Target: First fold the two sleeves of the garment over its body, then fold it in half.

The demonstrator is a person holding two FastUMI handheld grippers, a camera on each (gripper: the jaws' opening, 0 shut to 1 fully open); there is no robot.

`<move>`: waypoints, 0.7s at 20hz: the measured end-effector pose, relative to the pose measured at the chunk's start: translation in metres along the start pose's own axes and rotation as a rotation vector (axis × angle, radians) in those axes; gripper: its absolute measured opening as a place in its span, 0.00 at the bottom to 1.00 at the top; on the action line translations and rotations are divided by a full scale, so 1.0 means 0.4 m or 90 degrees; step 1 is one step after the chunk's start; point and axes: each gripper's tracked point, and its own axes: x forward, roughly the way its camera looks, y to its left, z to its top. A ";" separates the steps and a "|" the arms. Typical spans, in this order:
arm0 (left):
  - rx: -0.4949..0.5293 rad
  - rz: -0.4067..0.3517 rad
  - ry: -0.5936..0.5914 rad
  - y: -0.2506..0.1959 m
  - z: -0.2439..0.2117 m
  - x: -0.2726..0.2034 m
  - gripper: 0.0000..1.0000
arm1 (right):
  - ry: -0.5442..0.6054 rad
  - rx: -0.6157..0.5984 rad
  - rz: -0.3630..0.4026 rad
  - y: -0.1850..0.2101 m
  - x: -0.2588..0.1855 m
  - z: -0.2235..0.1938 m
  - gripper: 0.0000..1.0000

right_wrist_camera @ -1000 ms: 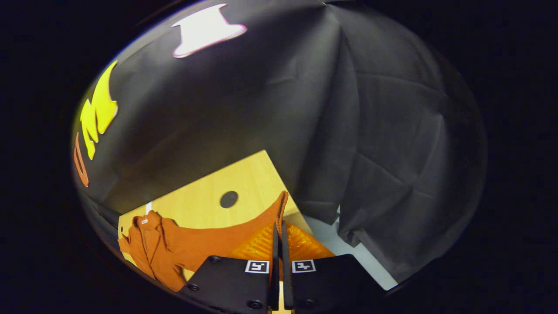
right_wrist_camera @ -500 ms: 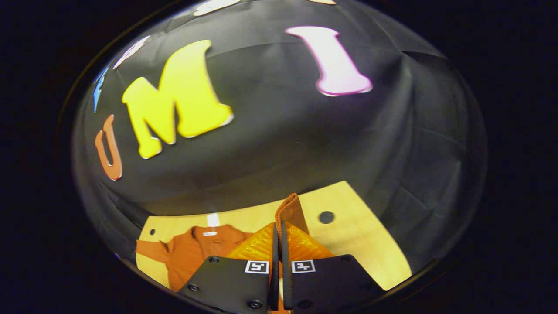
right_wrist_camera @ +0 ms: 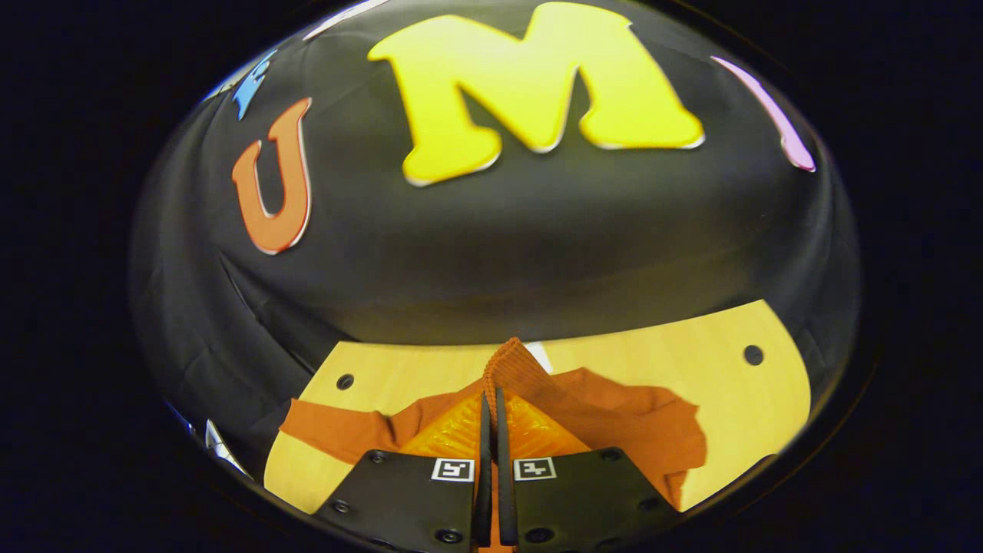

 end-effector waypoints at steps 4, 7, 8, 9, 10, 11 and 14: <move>-0.031 0.044 0.026 0.103 -0.034 -0.036 0.98 | 0.067 -0.039 0.003 0.100 0.181 -0.164 0.04; -0.012 0.068 0.033 0.162 -0.054 -0.057 0.97 | 0.124 -0.045 -0.003 0.135 0.284 -0.274 0.05; -0.009 0.067 0.030 0.172 -0.055 -0.061 0.96 | 0.138 -0.051 -0.002 0.146 0.306 -0.303 0.04; -0.009 0.065 0.029 0.180 -0.053 -0.063 0.96 | 0.146 -0.055 -0.006 0.157 0.325 -0.318 0.04; -0.010 0.065 0.030 0.186 -0.056 -0.059 0.96 | 0.149 -0.059 -0.006 0.167 0.333 -0.328 0.05; -0.012 0.065 0.032 0.188 -0.057 -0.053 0.96 | 0.154 -0.062 -0.007 0.173 0.338 -0.335 0.05; -0.020 0.060 0.040 0.187 -0.067 -0.023 0.96 | 0.166 -0.063 0.013 0.202 0.326 -0.349 0.10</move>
